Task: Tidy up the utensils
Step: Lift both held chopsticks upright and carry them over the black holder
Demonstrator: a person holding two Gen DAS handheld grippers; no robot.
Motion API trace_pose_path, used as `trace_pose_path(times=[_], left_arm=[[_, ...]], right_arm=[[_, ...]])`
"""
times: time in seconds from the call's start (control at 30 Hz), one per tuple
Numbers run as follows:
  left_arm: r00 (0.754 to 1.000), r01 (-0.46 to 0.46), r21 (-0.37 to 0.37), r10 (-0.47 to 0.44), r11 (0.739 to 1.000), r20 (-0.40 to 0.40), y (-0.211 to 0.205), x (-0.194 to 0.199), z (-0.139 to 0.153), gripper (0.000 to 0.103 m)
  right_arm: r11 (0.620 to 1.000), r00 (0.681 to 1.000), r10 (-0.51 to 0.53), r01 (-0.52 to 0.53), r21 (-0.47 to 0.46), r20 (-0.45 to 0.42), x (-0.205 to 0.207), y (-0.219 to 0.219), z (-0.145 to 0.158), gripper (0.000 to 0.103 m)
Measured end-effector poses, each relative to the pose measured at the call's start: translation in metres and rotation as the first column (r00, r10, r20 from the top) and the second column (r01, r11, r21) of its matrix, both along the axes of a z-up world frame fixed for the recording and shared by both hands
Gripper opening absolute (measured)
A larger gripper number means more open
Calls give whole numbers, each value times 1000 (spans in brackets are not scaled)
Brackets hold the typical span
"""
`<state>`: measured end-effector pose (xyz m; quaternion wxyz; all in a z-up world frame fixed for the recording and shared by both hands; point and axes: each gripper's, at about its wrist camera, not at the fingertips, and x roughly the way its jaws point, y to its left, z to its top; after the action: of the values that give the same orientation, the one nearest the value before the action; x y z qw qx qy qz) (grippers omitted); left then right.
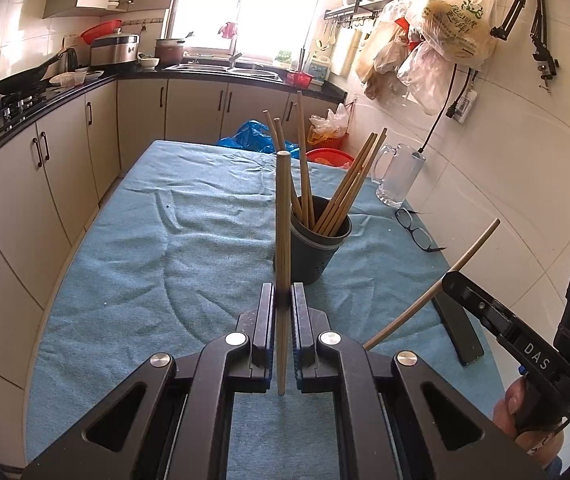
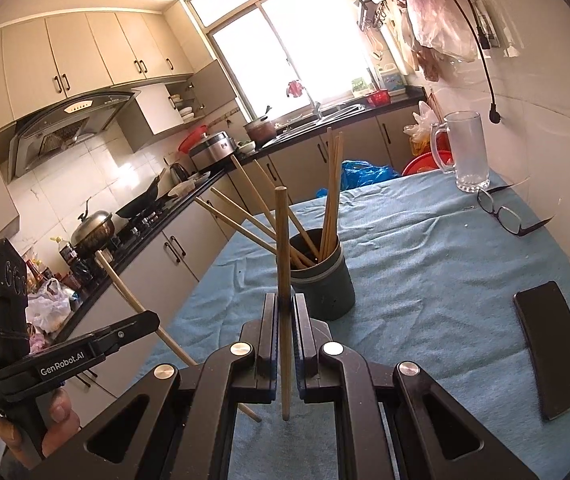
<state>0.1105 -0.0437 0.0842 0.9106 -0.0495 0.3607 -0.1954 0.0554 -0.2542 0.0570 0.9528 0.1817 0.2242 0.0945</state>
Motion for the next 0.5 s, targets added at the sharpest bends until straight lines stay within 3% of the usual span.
trace_pose_path(times=[0.5], left_arm=[[1000, 4, 4, -4, 1000, -2, -3, 0, 1, 7]], right_arm=[[1000, 1000, -6, 6, 4, 11, -5, -1, 6, 7]])
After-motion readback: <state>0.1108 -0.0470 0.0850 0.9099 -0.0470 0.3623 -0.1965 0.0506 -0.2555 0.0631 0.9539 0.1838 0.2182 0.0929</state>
